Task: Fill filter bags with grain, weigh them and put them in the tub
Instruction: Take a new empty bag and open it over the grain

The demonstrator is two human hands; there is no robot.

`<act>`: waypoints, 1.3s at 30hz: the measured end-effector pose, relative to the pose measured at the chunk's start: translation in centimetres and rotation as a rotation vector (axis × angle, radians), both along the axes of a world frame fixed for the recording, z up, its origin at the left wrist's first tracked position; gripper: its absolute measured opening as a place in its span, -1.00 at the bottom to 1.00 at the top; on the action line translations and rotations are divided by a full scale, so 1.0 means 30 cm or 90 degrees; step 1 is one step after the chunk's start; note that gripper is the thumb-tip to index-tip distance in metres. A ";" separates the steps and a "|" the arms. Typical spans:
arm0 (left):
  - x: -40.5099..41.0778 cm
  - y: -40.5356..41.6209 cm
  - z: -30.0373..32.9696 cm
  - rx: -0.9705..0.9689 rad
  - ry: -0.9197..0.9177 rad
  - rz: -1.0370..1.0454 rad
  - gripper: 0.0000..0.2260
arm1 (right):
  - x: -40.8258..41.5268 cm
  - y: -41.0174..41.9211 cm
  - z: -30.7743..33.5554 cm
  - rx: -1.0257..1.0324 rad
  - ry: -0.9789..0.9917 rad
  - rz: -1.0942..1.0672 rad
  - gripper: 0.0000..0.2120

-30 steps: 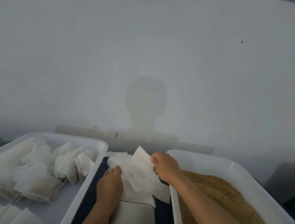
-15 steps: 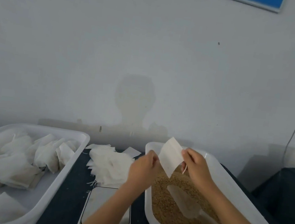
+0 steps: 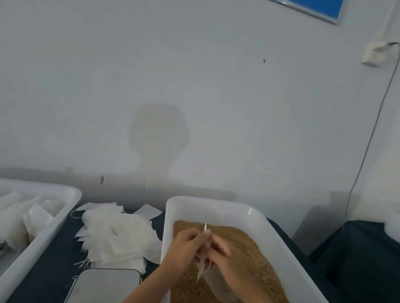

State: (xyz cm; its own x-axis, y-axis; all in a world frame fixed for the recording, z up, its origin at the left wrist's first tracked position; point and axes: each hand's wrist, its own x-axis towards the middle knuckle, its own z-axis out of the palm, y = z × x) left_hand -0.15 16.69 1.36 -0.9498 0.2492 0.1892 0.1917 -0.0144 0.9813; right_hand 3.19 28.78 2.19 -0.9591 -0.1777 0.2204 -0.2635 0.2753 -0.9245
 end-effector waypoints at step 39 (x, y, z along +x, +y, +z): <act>0.006 -0.014 -0.029 -0.203 0.134 0.013 -0.77 | -0.036 0.006 -0.024 0.079 -0.031 -0.141 -0.71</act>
State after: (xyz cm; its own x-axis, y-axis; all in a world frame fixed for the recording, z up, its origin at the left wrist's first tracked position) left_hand 0.03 16.28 0.49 -0.9037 0.3083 0.2970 0.3869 0.2916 0.8748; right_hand 2.09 28.96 1.47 -0.9865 0.0152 0.1632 -0.1406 0.4341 -0.8898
